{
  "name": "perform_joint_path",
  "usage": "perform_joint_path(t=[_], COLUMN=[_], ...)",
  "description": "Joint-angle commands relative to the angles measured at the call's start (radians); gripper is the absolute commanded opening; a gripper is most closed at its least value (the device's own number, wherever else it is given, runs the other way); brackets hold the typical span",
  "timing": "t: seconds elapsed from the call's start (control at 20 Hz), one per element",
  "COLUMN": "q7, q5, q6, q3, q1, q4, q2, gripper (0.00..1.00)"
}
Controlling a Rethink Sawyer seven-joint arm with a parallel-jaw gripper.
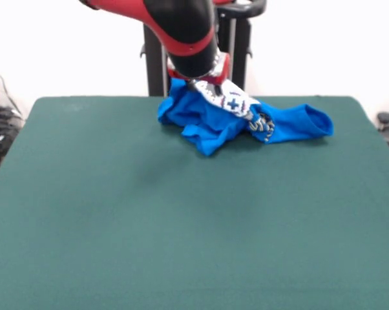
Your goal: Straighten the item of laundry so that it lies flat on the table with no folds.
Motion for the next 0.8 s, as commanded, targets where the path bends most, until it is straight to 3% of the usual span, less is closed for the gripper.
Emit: perform_joint_path(t=[0.05, 0.2, 0.45, 0.8], q7=[0.232, 0.293, 0.274, 0.245], q5=[0.051, 0.144, 0.213, 0.244], q6=[-0.245, -0.243, -0.256, -0.072], q3=[0.079, 0.107, 0.139, 0.151], q1=[0.021, 0.013, 0.002, 0.009], q4=[0.071, 0.147, 0.216, 0.275], q2=[0.134, 0.162, 0.169, 0.09], gripper=[1.0, 1.0, 1.0, 1.0])
